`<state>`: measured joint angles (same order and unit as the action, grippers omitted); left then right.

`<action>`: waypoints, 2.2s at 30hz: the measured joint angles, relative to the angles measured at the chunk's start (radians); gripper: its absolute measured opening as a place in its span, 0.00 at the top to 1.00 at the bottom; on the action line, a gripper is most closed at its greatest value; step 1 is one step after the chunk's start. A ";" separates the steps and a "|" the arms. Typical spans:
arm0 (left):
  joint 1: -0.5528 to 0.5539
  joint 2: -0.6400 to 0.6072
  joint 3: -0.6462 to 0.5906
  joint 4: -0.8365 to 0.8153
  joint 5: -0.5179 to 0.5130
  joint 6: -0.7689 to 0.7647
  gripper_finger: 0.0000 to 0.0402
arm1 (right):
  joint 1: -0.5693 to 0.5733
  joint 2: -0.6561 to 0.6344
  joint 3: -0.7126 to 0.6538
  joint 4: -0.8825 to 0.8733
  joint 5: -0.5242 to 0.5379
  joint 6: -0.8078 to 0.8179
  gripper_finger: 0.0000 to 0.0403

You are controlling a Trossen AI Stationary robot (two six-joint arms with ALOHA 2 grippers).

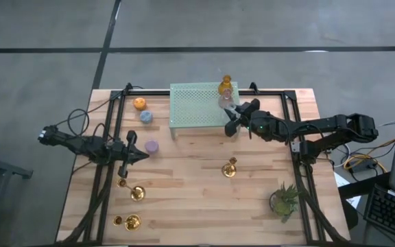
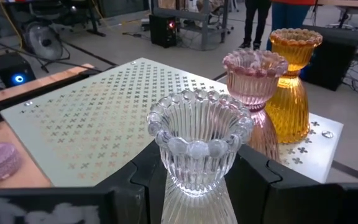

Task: Pick & Place candle stick holders
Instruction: Put the transparent candle holder on the shelf, then put the top gold candle holder on the shelf

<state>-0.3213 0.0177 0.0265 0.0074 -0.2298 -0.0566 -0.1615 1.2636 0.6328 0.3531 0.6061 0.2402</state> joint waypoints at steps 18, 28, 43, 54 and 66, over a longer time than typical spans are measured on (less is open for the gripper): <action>0.000 0.000 0.000 0.000 0.000 0.000 0.97 | -0.015 0.001 -0.001 0.000 -0.001 0.010 0.67; 0.000 0.000 0.000 0.000 0.000 0.000 0.97 | -0.016 0.001 -0.003 -0.004 -0.001 0.010 0.59; 0.000 0.000 0.000 0.000 0.000 0.000 0.97 | -0.015 0.001 -0.003 -0.004 -0.001 -0.016 0.39; 0.000 0.000 0.000 0.000 0.000 0.000 0.97 | -0.013 0.001 0.022 -0.003 -0.004 -0.054 0.23; 0.000 0.000 0.000 0.000 0.000 0.000 0.97 | -0.004 -0.005 0.106 -0.006 -0.015 -0.144 0.19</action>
<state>-0.3210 0.0177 0.0265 0.0071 -0.2298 -0.0566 -0.1654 1.2585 0.7392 0.3473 0.5911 0.0962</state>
